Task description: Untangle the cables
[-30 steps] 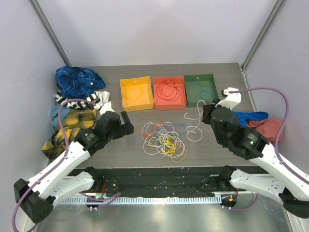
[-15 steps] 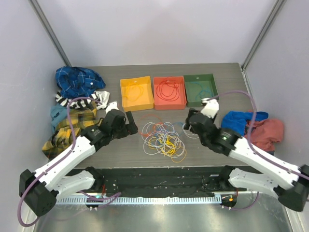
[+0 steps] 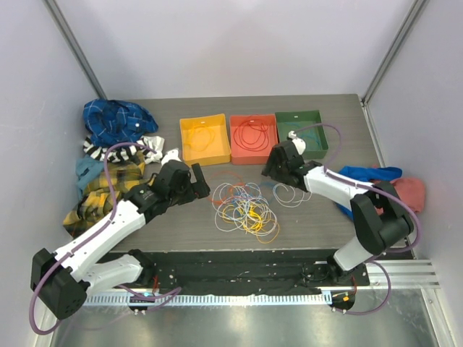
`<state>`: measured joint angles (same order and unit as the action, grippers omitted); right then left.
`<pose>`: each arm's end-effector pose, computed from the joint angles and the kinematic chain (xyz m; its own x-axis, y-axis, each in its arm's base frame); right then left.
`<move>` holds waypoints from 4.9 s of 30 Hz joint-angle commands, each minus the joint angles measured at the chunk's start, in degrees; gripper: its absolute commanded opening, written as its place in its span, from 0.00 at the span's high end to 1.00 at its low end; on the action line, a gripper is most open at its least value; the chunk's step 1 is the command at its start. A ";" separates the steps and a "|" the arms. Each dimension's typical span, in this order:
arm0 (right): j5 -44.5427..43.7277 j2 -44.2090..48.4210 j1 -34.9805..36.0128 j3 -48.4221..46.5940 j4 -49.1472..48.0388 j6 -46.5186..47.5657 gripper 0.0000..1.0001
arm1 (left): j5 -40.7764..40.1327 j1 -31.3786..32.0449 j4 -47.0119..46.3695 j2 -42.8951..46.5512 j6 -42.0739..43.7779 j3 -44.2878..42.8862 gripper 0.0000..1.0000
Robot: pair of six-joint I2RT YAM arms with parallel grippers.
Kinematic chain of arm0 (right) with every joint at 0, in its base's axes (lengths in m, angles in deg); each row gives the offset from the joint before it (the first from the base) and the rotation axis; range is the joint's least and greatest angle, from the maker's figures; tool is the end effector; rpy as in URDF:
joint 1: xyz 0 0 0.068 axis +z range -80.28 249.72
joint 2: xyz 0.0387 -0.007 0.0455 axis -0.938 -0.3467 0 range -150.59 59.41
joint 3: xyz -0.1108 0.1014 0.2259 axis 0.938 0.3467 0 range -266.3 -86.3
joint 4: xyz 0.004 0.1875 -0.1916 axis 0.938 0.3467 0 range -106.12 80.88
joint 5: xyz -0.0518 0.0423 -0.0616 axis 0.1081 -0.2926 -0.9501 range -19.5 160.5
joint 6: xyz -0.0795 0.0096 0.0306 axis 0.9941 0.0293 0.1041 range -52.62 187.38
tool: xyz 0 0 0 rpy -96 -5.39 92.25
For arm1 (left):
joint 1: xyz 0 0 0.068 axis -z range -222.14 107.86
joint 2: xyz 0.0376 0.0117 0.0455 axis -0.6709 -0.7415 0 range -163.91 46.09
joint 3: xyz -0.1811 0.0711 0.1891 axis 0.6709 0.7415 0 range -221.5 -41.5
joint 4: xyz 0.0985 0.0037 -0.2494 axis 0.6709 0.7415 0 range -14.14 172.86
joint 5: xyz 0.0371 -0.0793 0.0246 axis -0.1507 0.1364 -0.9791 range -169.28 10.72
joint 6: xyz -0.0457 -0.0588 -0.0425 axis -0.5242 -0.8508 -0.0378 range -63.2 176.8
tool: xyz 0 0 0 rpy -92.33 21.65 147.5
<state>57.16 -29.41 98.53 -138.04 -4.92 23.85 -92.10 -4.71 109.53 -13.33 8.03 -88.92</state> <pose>0.3152 0.1534 0.1617 -0.7045 0.3774 -0.6011 0.2080 0.9195 0.3336 0.2079 -0.1379 0.2401 -0.7275 -0.3667 -0.5799 -0.1178 0.8994 -0.4210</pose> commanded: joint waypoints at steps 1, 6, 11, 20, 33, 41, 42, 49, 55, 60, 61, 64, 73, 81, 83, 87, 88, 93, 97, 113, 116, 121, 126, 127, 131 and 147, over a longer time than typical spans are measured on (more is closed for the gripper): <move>7.45 3.82 1.50 0.42 -10.85 -0.77 0.36 | -0.71 0.10 -0.71 2.02 1.22 -0.49 0.00; 8.24 6.81 3.09 1.90 -10.85 -0.42 0.37 | -1.16 0.10 -1.77 2.12 0.96 1.01 0.00; 12.02 9.01 6.06 2.70 -10.59 0.20 0.38 | -0.54 0.19 -1.77 1.41 0.52 1.45 0.00; 11.15 6.91 9.06 4.38 -10.15 1.08 0.56 | -0.36 0.10 -1.50 2.29 0.26 1.89 0.00; 12.38 4.79 9.41 3.32 -7.77 1.95 0.69 | -0.45 0.10 -1.59 3.26 0.00 2.77 0.00; 9.32 12.41 9.59 -1.83 -2.79 5.11 0.99 | -0.45 0.10 -1.68 3.52 0.17 2.77 0.00; 7.73 13.66 9.50 -3.87 -1.02 7.21 0.99 | -0.45 0.10 -1.68 3.43 0.17 2.77 0.00; -0.01 19.03 9.59 -31.96 12.52 16.44 0.99 | -0.63 0.10 -1.77 4.13 -0.01 2.86 0.00; -4.05 17.80 9.59 -47.10 17.71 20.05 0.99 | -0.45 0.10 -2.29 4.22 -0.27 3.12 0.00; -9.23 14.91 9.50 -55.56 19.64 24.01 0.99 | -0.19 0.19 -2.38 3.61 -0.27 3.21 0.00; -11.07 13.94 9.33 -57.31 19.73 24.36 0.99 | -0.19 0.10 -2.38 3.69 -0.27 3.21 0.00; -13.98 11.92 8.89 -62.92 19.65 26.56 0.99 | -0.54 0.10 -2.29 3.61 0.08 3.21 0.00; -4.06 9.09 9.59 -63.97 22.47 22.27 0.99 | -1.24 0.10 -3.44 3.52 0.26 2.95 0.00; -1.25 19.81 9.59 -46.61 18.07 19.36 0.99 | -7.12 0.10 -11.83 9.21 -0.80 5.83 0.00; 0.68 21.14 9.59 -46.16 18.33 18.14 0.99 | -7.83 0.10 -17.21 10.28 -0.71 7.95 0.00; 3.32 22.46 9.68 -47.57 19.47 17.07 0.99 | -7.05 0.10 -25.40 7.32 2.27 9.54 0.00; 3.76 22.46 9.59 -48.61 19.99 16.90 0.99 | -5.13 0.10 -26.02 5.73 5.85 8.23 0.00; 5.61 24.21 9.68 -48.01 21.32 16.72 0.99 | -1.25 0.19 -26.20 -2.88 13.00 3.31 0.00; 6.22 26.23 9.59 -44.59 20.00 16.37 0.99 | 1.30 0.19 -30.49 -8.77 15.37 -0.12 0.00; 6.49 29.05 9.68 -44.49 21.67 16.99 0.99 | 18.00 0.71 -41.76 -19.24 20.03 -3.30 0.03; 5.79 29.22 9.59 -44.49 21.67 16.99 0.99 | 17.66 0.80 -41.58 -18.19 20.56 -2.33 0.04; 6.31 29.31 9.59 -44.41 21.76 16.90 0.99 | 16.95 0.71 -40.62 -12.93 22.23 0.22 0.02; 6.75 29.23 9.59 -44.06 21.41 16.81 0.99 | 20.81 0.80 -38.86 -12.91 24.86 -0.48 0.02; 6.84 29.23 9.68 -43.97 21.41 16.81 0.99 | 21.51 0.80 -38.68 -13.79 25.04 -0.92 0.02; 7.19 29.23 9.59 -43.97 21.06 16.81 0.99 | 24.86 0.80 -38.94 -19.84 25.04 -2.94 0.10; 4.47 30.19 9.59 -44.58 22.55 18.39 0.99 | 18.03 0.10 -31.48 -24.35 26.72 -9.89 1.00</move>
<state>63.56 -0.84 107.87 -181.80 18.32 40.68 -70.05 -4.14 74.74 -41.74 34.43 -97.40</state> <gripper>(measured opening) 0.033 0.019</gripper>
